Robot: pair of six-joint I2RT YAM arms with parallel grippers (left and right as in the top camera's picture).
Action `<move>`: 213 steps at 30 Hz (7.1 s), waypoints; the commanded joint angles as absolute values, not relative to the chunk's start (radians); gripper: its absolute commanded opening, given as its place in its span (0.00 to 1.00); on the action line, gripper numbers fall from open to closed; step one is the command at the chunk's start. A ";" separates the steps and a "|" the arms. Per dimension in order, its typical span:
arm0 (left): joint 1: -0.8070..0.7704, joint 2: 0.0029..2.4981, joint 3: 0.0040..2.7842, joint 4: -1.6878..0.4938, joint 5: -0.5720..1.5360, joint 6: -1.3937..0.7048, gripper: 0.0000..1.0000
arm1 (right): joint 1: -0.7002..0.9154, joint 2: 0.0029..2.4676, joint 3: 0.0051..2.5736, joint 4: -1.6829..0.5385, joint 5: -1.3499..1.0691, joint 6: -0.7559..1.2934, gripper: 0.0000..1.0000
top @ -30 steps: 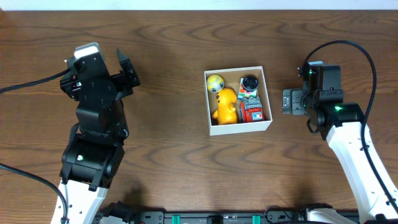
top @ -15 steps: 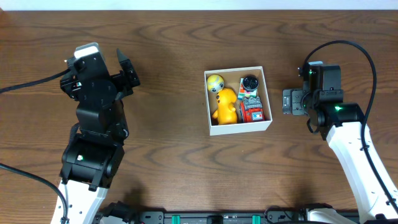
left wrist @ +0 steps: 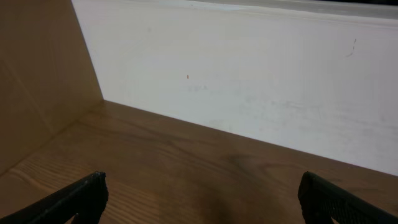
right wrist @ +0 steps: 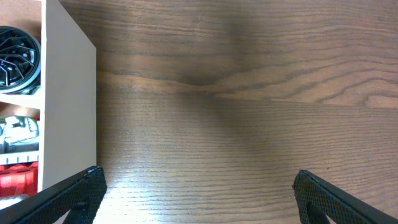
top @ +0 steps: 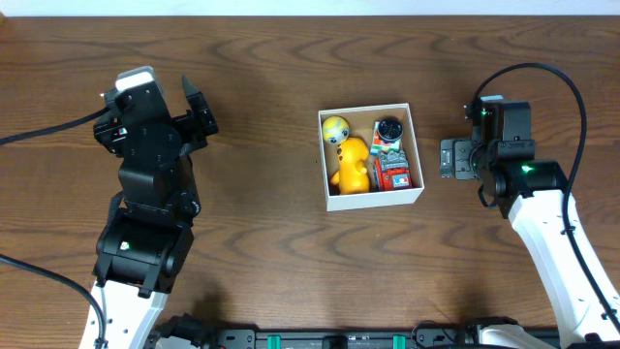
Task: Pack container
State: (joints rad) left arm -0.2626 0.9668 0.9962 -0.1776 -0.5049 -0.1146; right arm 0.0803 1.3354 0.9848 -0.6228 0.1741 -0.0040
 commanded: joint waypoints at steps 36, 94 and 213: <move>-0.256 0.967 1.012 -0.179 -0.517 -0.109 0.98 | 0.072 1.343 0.985 -0.621 0.182 -0.001 0.99; -0.256 0.967 1.012 -0.179 -0.517 -0.109 0.98 | -0.078 0.006 0.129 -0.101 -0.117 0.132 0.99; 0.019 0.002 0.158 -0.308 -0.090 -0.173 0.98 | -0.078 0.006 0.033 -0.123 -0.147 -0.068 0.99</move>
